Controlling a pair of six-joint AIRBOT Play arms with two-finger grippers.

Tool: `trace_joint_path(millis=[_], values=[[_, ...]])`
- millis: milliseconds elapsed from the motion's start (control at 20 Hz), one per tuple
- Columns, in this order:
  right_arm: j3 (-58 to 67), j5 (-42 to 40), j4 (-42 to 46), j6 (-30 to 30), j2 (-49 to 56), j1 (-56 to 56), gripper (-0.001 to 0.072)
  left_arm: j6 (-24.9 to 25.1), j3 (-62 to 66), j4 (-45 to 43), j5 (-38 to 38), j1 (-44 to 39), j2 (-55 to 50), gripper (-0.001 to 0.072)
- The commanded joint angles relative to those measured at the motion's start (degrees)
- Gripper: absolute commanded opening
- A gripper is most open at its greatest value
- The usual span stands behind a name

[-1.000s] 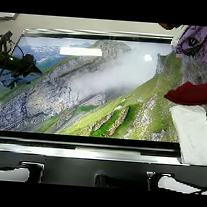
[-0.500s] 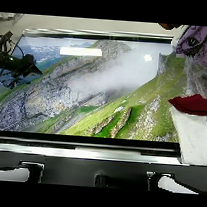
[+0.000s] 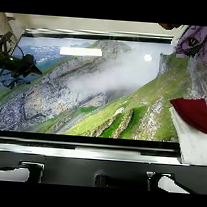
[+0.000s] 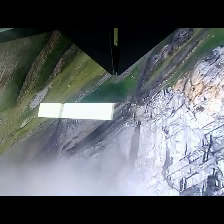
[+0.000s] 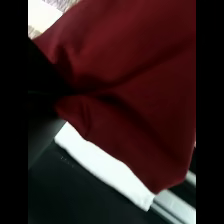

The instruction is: Fold the clothes and pants, and hang the long-sleeved shirts on hangers.

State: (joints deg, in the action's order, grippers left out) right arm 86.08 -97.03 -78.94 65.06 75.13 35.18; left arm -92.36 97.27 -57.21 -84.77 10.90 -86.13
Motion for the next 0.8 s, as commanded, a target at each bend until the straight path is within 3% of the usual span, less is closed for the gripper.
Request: trace_joint_path(millis=[0, 750], values=[[-9.66, -0.02, 5.7, -0.26, -3.39, 0.02, 0.0027, 0.0, 0.04, -0.02, -0.76, -0.02, 0.0, 0.0016], [-27.47, 8.11, 12.09, -1.79, -5.25, 0.02, 0.0029, 0.02, 0.04, -0.02, -1.4, -0.02, 0.0, 0.0016]])
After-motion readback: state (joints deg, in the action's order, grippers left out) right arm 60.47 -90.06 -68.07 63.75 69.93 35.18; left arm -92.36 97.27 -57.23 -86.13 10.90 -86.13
